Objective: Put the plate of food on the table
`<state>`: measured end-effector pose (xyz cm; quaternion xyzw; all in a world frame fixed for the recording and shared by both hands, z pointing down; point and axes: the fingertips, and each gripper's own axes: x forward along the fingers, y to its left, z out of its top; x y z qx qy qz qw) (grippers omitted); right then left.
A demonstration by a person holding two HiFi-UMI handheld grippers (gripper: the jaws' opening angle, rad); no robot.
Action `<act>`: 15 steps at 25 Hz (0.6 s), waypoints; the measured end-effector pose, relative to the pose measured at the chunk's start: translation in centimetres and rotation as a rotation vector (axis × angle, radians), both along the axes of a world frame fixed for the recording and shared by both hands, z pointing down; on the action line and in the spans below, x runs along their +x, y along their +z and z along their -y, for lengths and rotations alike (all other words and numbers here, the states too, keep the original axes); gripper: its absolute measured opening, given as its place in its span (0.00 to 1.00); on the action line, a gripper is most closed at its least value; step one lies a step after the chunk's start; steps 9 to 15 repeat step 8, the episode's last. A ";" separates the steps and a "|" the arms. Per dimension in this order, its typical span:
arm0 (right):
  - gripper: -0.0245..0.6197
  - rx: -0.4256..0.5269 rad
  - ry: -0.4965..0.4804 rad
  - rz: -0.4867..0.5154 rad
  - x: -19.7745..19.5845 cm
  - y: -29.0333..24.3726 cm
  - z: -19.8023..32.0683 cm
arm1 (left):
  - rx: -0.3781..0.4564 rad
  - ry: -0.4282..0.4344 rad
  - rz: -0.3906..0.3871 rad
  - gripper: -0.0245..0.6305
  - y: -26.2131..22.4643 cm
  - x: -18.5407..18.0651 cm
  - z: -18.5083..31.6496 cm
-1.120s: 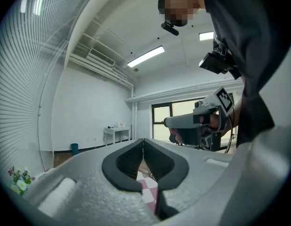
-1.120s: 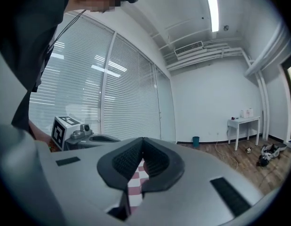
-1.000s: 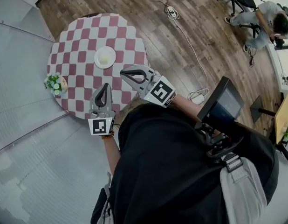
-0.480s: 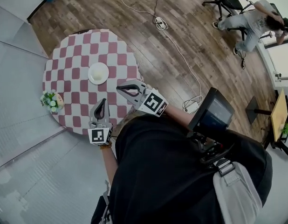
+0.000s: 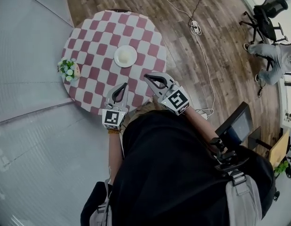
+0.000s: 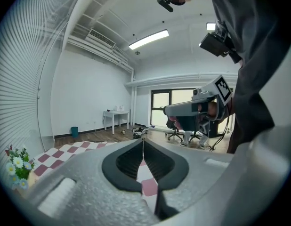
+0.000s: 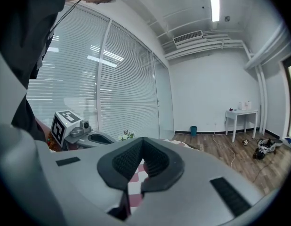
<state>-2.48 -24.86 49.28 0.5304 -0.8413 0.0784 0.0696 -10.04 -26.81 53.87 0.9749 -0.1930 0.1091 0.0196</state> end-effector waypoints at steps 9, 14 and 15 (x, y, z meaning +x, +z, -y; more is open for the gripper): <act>0.05 -0.019 -0.009 -0.010 -0.2 0.8 1.1 | -0.033 -0.016 -0.001 0.05 1.1 -0.7 1.1; 0.05 -0.019 -0.009 -0.010 -0.2 0.8 1.1 | -0.033 -0.016 -0.001 0.05 1.1 -0.7 1.1; 0.05 -0.019 -0.009 -0.010 -0.2 0.8 1.1 | -0.033 -0.016 -0.001 0.05 1.1 -0.7 1.1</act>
